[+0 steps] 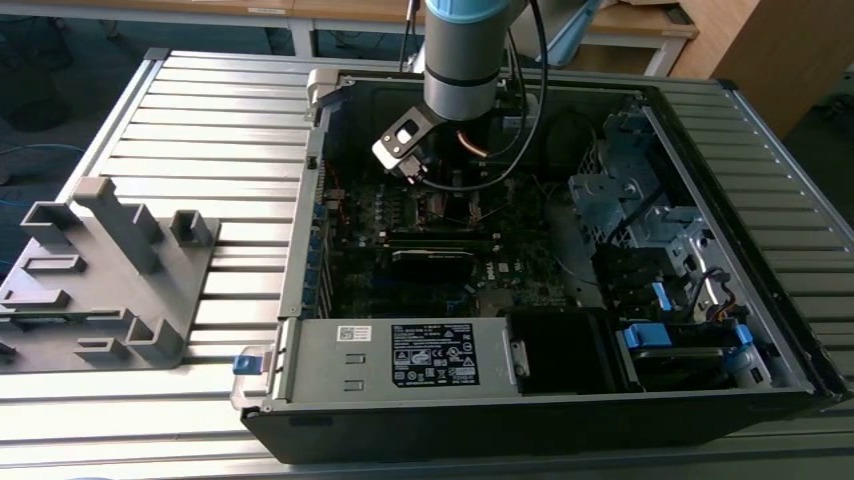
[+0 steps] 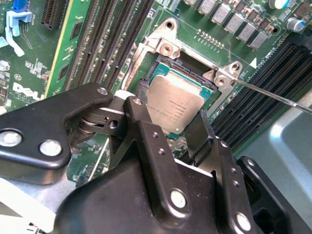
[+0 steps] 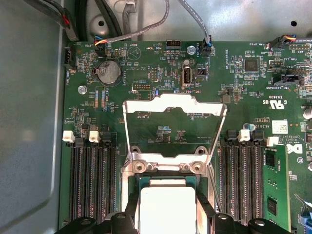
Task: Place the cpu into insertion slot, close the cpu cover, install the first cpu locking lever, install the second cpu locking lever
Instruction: 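Place the cpu into insertion slot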
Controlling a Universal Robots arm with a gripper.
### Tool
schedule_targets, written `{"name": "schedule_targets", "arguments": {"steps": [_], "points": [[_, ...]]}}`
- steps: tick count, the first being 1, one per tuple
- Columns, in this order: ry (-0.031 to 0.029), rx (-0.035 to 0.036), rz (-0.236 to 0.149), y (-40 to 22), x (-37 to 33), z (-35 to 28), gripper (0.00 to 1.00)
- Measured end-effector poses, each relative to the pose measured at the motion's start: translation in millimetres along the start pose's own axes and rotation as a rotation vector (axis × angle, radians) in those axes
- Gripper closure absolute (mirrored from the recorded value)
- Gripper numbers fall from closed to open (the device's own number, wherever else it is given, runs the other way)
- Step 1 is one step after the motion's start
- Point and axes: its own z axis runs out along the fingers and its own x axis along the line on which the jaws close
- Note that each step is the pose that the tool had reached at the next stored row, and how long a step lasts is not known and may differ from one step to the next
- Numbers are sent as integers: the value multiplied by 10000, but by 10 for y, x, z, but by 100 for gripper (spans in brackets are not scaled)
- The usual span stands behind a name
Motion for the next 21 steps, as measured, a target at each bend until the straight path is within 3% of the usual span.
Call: {"name": "schedule_targets", "arguments": {"steps": [21], "points": [[-3, 1, 0, -1, -1, 14, 46]]}}
